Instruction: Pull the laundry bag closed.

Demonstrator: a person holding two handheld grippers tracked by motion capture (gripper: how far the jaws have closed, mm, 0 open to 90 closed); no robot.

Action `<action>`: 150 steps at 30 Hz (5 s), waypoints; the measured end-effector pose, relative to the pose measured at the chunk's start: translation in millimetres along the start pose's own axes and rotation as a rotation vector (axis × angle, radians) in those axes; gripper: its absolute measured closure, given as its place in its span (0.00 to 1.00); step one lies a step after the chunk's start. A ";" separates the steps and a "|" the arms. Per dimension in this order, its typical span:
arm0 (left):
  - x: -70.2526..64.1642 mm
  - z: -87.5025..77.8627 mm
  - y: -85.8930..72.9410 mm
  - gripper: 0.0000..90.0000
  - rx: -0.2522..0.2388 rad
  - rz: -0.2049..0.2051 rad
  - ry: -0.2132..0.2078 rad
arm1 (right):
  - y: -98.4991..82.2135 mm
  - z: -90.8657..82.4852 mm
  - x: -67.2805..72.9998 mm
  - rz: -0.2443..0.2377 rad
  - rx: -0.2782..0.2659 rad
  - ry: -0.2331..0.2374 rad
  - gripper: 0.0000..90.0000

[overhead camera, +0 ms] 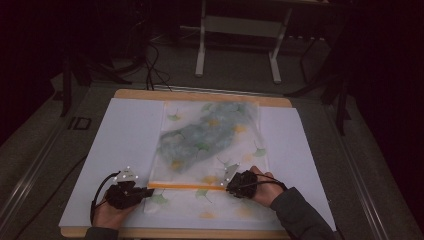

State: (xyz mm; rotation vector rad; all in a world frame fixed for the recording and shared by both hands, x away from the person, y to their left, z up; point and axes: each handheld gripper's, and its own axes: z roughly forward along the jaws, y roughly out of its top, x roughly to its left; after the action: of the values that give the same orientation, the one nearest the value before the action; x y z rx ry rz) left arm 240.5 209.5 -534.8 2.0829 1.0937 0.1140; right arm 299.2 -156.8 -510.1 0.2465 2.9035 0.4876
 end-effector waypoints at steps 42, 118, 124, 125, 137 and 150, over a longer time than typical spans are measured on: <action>0.9 -0.7 -1.0 0.97 -0.001 -0.004 -0.001 | -35.2 -12.9 -7.7 0.052 0.025 -0.013 0.95; 4.2 -6.3 -7.6 0.87 -0.013 -0.022 -0.005 | -114.0 -41.1 -21.8 0.222 -0.040 0.038 0.80; 8.2 -18.2 -12.5 0.79 -0.050 -0.043 -0.002 | -116.7 -40.2 -22.9 0.280 -0.105 0.043 0.69; 9.1 -19.7 -13.3 0.78 -0.052 -0.046 -0.003 | -117.2 -40.7 -23.5 0.290 -0.119 0.040 0.67; 19.0 -29.5 -19.6 0.73 -0.095 -0.086 0.082 | -129.7 -43.7 -35.4 0.500 -0.247 -0.121 0.61; 26.4 -21.7 -18.7 0.60 -0.105 -0.121 0.320 | -164.3 -27.0 -32.7 0.766 -0.409 -0.263 0.58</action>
State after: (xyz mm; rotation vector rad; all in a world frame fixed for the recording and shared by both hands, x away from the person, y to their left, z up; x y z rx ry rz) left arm 235.9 248.0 -538.8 1.9411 1.3691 0.4484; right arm 303.5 -324.6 -535.4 1.2519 2.2930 1.0404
